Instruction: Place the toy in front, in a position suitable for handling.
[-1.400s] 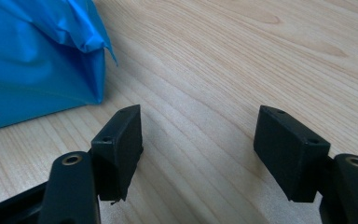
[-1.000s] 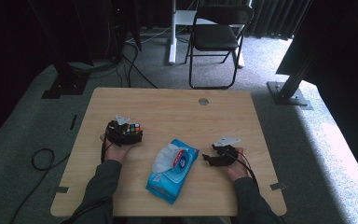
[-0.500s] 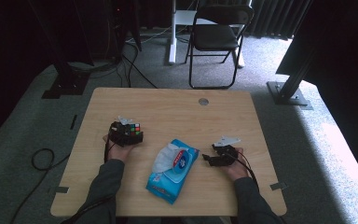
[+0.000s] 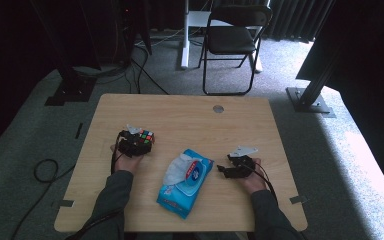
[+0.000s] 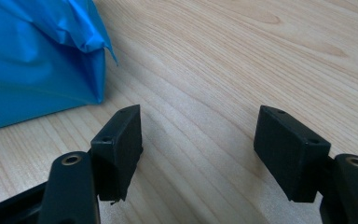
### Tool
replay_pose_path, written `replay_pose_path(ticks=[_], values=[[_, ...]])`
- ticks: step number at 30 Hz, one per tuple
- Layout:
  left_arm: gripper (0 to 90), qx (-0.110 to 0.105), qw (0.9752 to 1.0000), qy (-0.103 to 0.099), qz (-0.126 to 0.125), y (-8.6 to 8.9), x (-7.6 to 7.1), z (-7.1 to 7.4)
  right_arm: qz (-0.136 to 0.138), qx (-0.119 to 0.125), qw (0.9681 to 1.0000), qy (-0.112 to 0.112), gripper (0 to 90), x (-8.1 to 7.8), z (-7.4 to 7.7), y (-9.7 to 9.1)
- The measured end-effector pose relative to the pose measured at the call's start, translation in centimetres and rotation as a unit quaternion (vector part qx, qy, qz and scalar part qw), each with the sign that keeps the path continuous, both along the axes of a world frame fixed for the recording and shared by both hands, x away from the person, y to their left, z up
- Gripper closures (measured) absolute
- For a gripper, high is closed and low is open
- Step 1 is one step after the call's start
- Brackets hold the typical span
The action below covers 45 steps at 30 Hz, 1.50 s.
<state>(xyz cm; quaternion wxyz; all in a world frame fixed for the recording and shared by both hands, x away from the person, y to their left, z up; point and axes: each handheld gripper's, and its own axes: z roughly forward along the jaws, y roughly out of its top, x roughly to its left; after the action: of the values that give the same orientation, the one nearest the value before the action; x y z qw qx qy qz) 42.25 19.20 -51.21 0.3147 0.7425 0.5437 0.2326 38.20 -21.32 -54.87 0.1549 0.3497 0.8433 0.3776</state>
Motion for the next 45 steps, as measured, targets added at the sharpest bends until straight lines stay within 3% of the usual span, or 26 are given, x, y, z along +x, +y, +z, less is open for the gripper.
replay_pose_path(ticks=[13, 20, 38, 45], values=[[34.3, -0.009, 0.9997, -0.015, -0.016, -0.5, -0.2, 0.7, 0.000, 0.000, 1.0000, 0.000, 32.0, 0.0, 0.0, 0.0], [34.3, -0.013, 0.9989, -0.025, -0.039, -1.0, -0.4, 1.3, 0.000, 0.000, 1.0000, 0.000, 32.0, 0.0, 0.0, 0.0], [34.4, -0.022, 0.9953, -0.029, -0.089, -3.2, -0.1, 1.9, 0.000, 0.000, 1.0000, 0.000, 32.0, 0.0, 0.0, 0.0], [34.3, -0.022, 0.9923, -0.033, -0.118, -4.7, 0.2, 2.0, 0.000, 0.000, 1.0000, 0.000, 32.0, 0.0, 0.0, 0.0]])
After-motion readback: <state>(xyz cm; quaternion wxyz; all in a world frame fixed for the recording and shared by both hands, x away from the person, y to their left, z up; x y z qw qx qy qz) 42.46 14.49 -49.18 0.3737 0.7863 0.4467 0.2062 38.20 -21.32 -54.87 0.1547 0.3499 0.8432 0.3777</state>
